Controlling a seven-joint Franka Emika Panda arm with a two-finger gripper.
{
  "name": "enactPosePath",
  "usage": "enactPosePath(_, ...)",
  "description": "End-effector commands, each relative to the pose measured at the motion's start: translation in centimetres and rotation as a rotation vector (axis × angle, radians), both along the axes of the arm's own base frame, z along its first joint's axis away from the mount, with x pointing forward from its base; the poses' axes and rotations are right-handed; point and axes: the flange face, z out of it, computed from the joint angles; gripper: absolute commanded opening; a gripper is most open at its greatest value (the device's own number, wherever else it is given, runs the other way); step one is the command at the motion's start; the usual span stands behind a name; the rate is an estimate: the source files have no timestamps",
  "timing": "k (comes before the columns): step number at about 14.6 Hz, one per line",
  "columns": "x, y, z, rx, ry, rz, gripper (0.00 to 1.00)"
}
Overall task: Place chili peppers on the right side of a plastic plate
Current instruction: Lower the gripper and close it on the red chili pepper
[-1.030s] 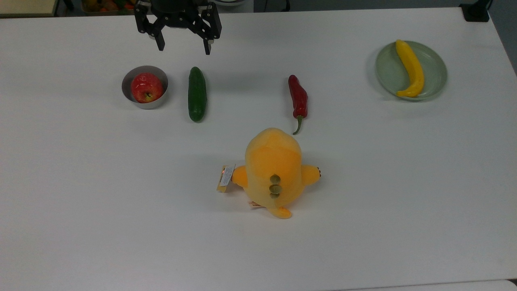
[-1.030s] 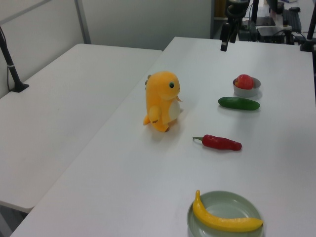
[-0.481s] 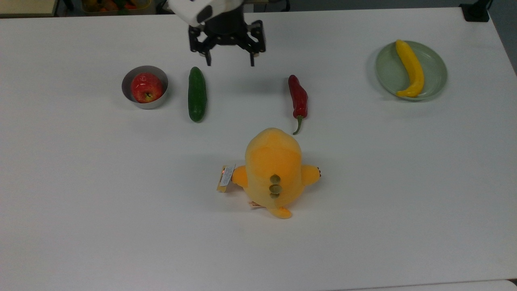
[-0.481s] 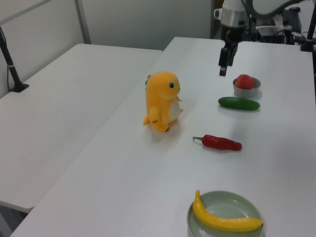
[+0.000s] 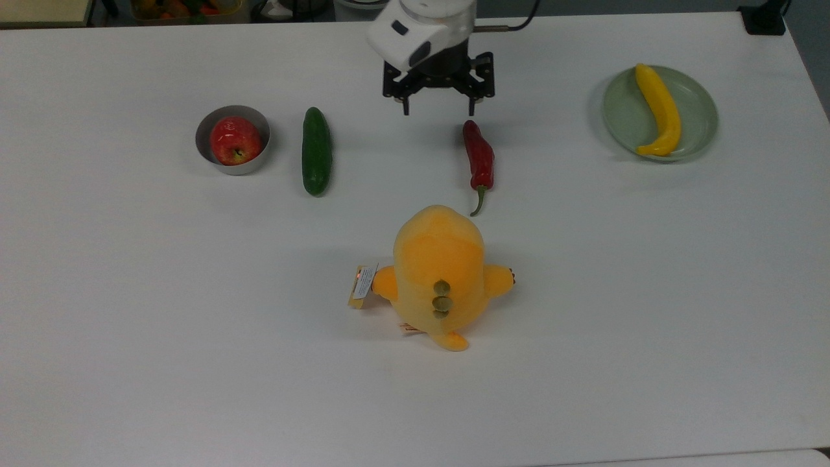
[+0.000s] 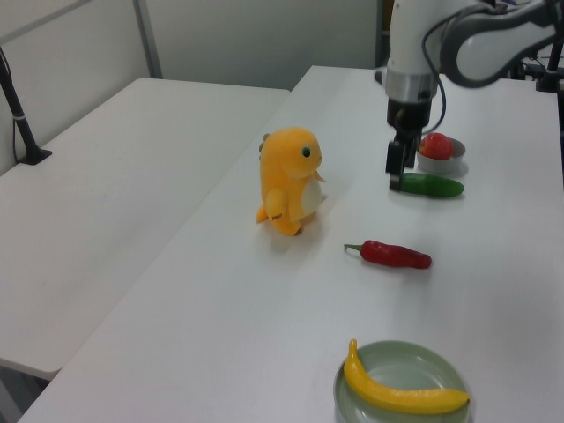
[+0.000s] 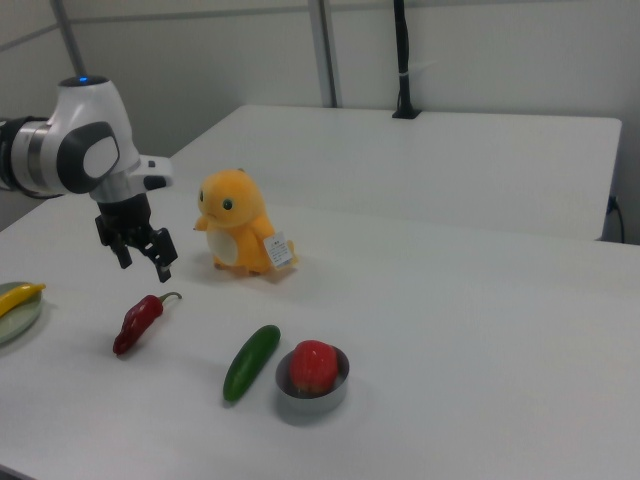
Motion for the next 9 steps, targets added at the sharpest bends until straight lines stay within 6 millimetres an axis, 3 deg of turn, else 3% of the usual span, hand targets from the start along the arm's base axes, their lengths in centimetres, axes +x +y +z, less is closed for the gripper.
enactPosePath(1, 0.0, 3.7, -4.3, 0.014, 0.002, -0.029, 1.0)
enactPosePath(2, -0.1, 4.9, -5.7, 0.007, 0.018, -0.02, 1.0)
enactPosePath(7, 0.1, 7.0, -9.1, -0.029, 0.006, -0.015, 1.0)
enactPosePath(9, 0.7, 7.7, -11.8, -0.066, -0.015, -0.042, 1.0)
